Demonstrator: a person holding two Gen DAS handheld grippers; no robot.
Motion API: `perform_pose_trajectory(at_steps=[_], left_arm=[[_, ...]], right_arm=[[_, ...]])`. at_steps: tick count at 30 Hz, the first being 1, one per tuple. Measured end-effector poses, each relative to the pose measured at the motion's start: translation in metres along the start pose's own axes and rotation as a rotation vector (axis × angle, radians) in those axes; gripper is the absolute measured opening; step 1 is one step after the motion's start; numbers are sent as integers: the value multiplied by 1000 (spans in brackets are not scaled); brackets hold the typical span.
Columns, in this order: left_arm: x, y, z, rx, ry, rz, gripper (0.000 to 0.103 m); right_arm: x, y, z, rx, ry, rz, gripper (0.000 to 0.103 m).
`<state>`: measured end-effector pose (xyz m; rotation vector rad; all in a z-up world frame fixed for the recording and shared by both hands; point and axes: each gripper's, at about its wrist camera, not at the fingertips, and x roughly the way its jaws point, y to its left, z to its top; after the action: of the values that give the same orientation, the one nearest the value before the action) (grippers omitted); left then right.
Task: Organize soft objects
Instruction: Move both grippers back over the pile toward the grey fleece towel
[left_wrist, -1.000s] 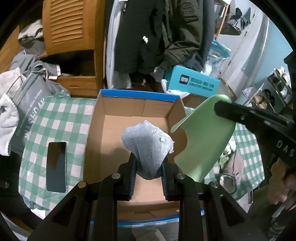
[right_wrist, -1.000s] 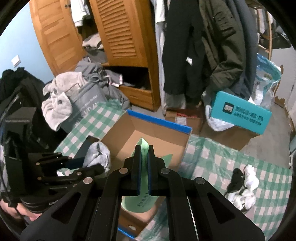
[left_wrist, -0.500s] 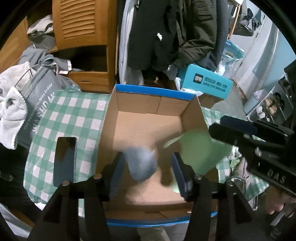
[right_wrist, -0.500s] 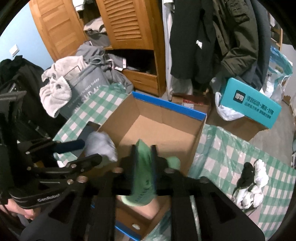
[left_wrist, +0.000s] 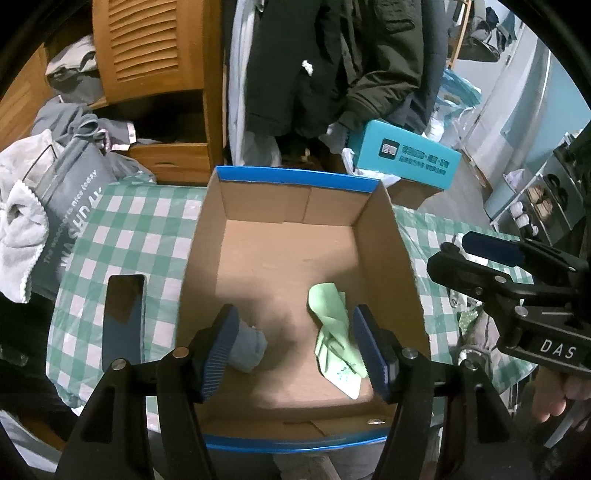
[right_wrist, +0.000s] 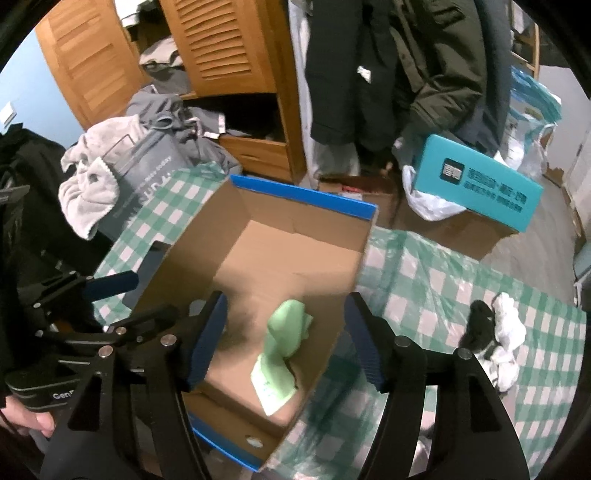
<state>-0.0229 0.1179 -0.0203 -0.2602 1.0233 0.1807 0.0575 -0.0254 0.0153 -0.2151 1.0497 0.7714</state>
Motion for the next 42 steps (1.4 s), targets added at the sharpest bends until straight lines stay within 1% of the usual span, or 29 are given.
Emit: perform_pose_trajectory(at_steps=[8,15,21,31,37,42], left_arm=[[4,-20,1,30,11,-22,65],[12,-42,0,60,40,-49,65],[18,-66,-1,106,58,-56,65],[30,-106,-6,173,92,-80,65],[42,-134,-13,222,127,-95,66],[54,-156,-20,262,148,-91,65]], right_arm=[[-7,-21,-11,42,7,-27,66],[-15,-53,-25,103,11,-67,66],[-23,-83,-41,163,20,-98,66],[-30,-133,-75,279,68,-146,66],[-31,-157,-95,321,96,-183,66],[-27,-175,-113,357,127,-213,67]])
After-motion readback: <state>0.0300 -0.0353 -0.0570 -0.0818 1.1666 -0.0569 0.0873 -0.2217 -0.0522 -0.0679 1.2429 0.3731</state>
